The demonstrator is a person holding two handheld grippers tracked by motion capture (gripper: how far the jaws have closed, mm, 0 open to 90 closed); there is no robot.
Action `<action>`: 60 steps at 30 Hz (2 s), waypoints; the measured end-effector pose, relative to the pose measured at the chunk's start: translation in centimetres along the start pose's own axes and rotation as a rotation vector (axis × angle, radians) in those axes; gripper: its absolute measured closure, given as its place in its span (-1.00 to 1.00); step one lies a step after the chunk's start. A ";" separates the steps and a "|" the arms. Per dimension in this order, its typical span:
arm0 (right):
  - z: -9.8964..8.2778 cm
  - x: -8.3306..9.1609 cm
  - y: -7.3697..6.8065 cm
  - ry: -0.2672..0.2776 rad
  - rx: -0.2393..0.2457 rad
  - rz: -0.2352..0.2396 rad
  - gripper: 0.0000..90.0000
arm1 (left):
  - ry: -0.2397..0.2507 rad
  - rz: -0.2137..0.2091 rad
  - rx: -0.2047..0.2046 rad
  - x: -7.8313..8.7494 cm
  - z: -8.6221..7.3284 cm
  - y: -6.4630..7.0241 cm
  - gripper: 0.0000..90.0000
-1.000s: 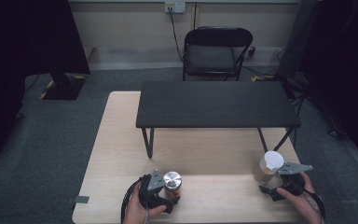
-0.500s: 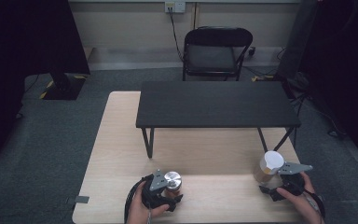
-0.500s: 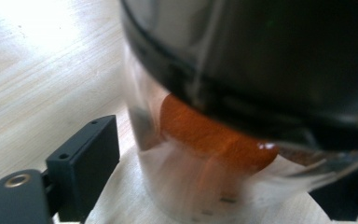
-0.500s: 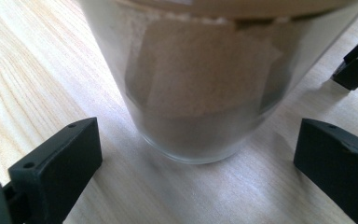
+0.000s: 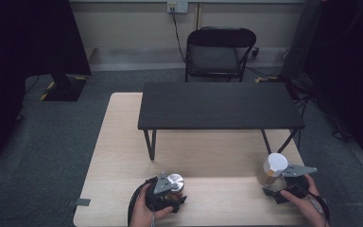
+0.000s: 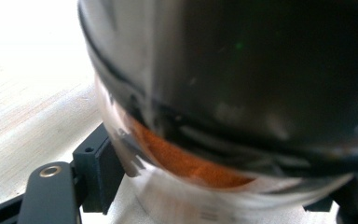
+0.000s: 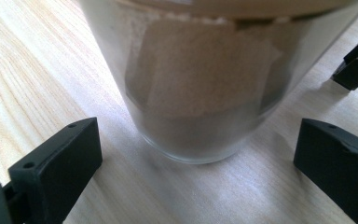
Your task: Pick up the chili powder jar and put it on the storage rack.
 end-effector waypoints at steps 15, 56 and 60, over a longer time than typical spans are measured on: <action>0.0 0.0 0.0 0.000 0.000 0.000 -1.00 | -0.002 0.021 -0.030 0.1 0.1 0.3 -0.35; 0.0 0.0 0.0 0.000 0.000 -0.004 -1.00 | -0.001 -0.038 -0.019 3.3 3.8 -0.8 -0.32; 0.0 0.0 0.0 0.000 0.000 -0.004 -1.00 | 0.005 -0.041 -0.016 4.2 4.8 -1.1 -0.32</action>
Point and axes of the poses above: each handheld gripper's, and its own axes: x roughly backward along the jaws, z roughly out of its top, y roughly to its right, the point moved 8 cm from there along -x, roughly forward along the jaws, and after that the axes turned 8 degrees about -x, right-handed, at the moved point
